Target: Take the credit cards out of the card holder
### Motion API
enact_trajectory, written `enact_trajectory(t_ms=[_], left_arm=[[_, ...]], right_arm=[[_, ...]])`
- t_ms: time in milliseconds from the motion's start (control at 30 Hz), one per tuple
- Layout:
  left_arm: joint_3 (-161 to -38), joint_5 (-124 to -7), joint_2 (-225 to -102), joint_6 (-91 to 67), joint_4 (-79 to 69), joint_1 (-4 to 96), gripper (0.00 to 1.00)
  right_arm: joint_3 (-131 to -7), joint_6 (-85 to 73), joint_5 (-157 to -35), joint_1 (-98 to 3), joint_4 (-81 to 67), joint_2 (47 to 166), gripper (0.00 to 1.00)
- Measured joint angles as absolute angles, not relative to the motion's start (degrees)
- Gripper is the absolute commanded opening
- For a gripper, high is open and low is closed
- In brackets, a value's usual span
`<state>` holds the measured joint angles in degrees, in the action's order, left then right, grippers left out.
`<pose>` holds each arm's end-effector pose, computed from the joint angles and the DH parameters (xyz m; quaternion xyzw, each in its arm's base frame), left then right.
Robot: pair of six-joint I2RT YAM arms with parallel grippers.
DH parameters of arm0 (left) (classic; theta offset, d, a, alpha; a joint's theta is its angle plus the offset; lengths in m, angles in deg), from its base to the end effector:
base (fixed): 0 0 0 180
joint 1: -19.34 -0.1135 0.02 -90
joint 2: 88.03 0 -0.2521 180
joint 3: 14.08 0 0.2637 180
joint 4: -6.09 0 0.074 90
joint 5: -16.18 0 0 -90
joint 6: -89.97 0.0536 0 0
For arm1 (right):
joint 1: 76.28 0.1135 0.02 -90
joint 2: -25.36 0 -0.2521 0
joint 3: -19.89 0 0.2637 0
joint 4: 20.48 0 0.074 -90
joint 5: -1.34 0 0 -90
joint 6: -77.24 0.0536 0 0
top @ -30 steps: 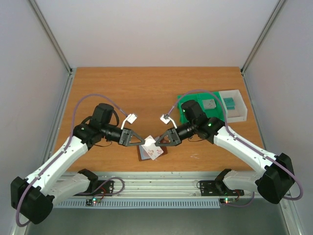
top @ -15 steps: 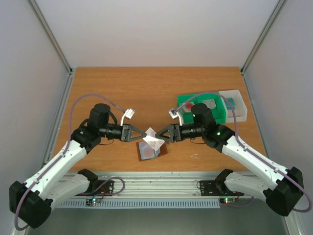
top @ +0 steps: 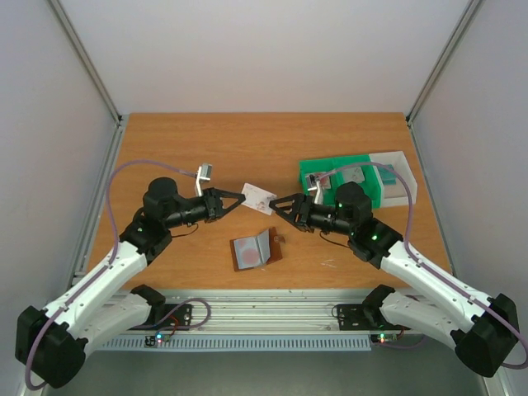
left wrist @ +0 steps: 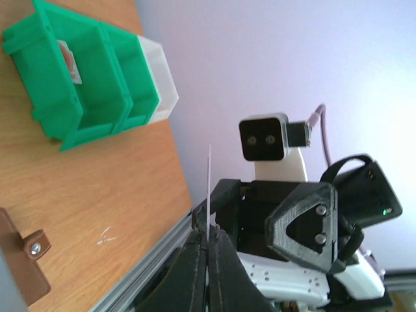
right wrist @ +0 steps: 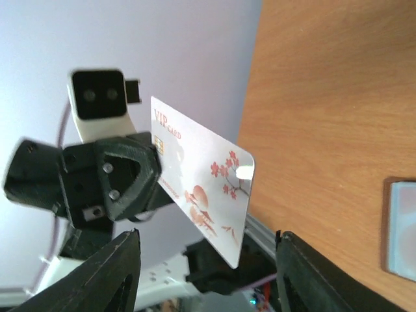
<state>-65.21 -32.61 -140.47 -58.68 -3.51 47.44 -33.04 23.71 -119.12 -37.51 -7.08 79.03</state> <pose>0.1970 -0.1452 0.2857 0.0260 0.7553 -0.6065 0.2468 0.1786 0.1783 0.2838 -0.1767 0.7577 0.5262 0.3433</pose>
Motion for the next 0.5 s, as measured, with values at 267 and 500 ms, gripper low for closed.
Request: enact_trajectory(t_ms=[267,500], left_arm=[[-63.6,-37.9,-139.6,-64.7,2.6,47.4,0.00],[-62.0,-39.3,-139.6,-67.2,6.0,47.4,0.00]], right_arm=[[-32.5,29.4,-116.8,-37.5,-14.2,82.0,0.34],[-31.4,32.3,-116.7,-37.5,-18.7,84.9,0.24]])
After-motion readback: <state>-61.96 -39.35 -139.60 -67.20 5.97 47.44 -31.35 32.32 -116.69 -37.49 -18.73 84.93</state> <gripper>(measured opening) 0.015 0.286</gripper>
